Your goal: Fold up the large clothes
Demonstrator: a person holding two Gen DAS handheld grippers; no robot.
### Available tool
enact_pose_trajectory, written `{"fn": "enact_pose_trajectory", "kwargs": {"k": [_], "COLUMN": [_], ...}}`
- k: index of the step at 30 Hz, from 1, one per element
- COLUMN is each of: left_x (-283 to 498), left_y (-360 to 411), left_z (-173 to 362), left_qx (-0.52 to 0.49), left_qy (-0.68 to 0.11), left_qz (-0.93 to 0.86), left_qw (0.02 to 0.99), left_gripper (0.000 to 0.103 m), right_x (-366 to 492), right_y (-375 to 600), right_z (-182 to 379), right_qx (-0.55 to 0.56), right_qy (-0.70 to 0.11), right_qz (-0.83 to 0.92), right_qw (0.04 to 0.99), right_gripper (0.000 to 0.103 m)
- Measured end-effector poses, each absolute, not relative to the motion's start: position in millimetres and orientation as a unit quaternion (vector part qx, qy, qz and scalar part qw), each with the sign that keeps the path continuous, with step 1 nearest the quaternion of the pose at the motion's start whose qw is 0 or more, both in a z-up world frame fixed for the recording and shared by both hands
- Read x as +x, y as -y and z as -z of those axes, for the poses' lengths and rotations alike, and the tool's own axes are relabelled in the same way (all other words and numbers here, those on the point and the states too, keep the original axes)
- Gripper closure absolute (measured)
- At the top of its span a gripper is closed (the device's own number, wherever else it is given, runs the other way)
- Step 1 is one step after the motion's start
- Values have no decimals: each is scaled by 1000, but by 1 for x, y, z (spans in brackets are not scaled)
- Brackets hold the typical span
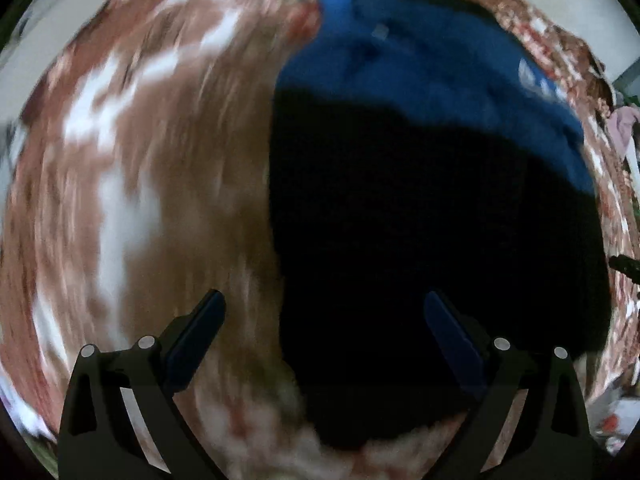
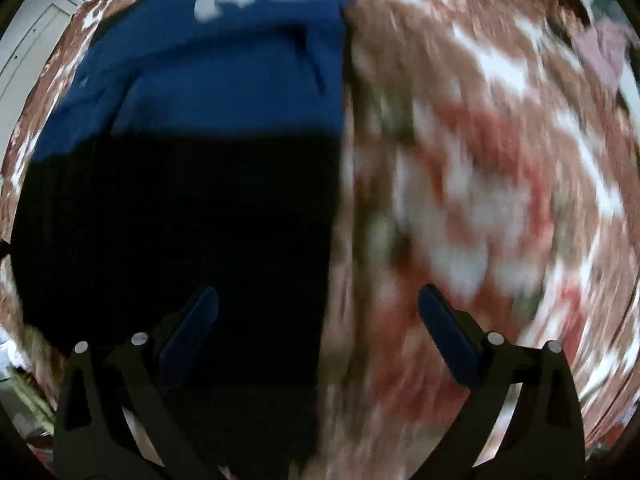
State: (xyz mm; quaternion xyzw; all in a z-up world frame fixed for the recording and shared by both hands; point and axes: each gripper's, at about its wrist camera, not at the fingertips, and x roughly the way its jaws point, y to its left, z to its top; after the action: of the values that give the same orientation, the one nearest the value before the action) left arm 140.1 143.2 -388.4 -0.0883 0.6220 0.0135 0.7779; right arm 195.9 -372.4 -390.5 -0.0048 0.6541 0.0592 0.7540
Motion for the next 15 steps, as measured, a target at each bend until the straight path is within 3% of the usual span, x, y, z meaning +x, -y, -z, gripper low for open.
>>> {"fn": "enact_pose_trajectory", "kwargs": {"k": [4,15], "left_x": [104,98], "left_y": [-147,-141], "left_z": [405,442], "left_qx": [-119,-187], "left_qy": [-640,-639], "left_qz": [-6,-2], "left_qw": [759,746], "left_gripper": [6,6], "right_x": [157,128], "right_y": [379,350], "right_z": [400,408], "right_qx": [27,49], "right_qy": [-679,-696], "right_qz": [-46,-38], "right_qw": [732,715], "right_gripper": [5,6]}}
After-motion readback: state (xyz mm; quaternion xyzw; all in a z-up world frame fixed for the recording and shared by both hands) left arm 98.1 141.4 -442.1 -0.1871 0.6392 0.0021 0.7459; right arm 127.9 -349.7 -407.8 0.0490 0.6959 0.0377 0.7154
